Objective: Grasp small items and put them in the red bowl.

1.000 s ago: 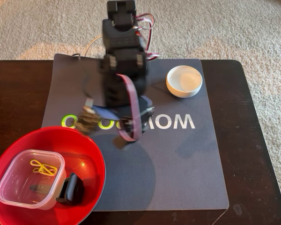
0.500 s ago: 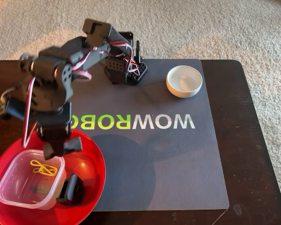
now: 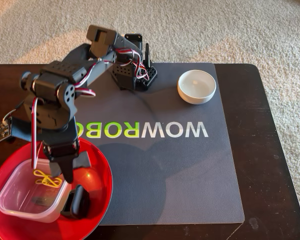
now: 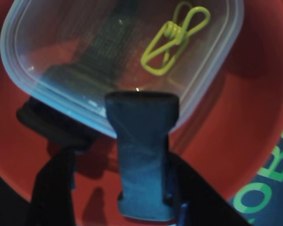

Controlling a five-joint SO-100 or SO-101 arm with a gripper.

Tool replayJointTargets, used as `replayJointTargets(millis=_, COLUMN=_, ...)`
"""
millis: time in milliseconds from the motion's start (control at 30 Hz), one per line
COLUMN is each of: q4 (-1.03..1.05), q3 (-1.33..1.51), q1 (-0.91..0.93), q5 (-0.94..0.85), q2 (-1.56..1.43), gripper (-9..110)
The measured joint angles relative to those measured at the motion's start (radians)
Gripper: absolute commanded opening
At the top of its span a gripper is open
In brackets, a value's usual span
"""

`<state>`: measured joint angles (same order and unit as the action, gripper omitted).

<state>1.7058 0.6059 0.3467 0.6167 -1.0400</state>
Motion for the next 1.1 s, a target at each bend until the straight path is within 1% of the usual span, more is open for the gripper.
replayJointTargets(millis=167, q4=0.0, q3=0.305, q1=-0.124, q5=0.12, q2=-0.307, gripper=25)
replayJointTargets(millis=267, q4=0.0, q3=0.411, q1=-0.143, q5=0.167, q2=-0.419, gripper=25)
replayJointTargets(millis=367, q4=0.0, q3=0.374, q1=-0.091, q5=0.173, q2=-0.353, gripper=25)
replayJointTargets(millis=567, q4=0.0, q3=0.061, q1=0.037, q5=0.14, q2=-0.137, gripper=29)
replayJointTargets(millis=633, q4=0.0, q3=0.014, q1=0.066, q5=0.129, q2=-0.089, gripper=31)
replayJointTargets(millis=800, q4=0.0, q3=0.109, q1=0.132, q5=0.127, q2=-0.114, gripper=31)
replayJointTargets(millis=933, q4=0.008, q3=0.153, q1=0.247, q5=0.127, q2=-0.081, gripper=31)
replayJointTargets(millis=1000, q4=0.002, q3=0.206, q1=0.249, q5=0.121, q2=-0.104, gripper=32)
replayJointTargets(millis=1100, q4=0.011, q3=0.207, q1=0.213, q5=0.104, q2=-0.127, gripper=31)
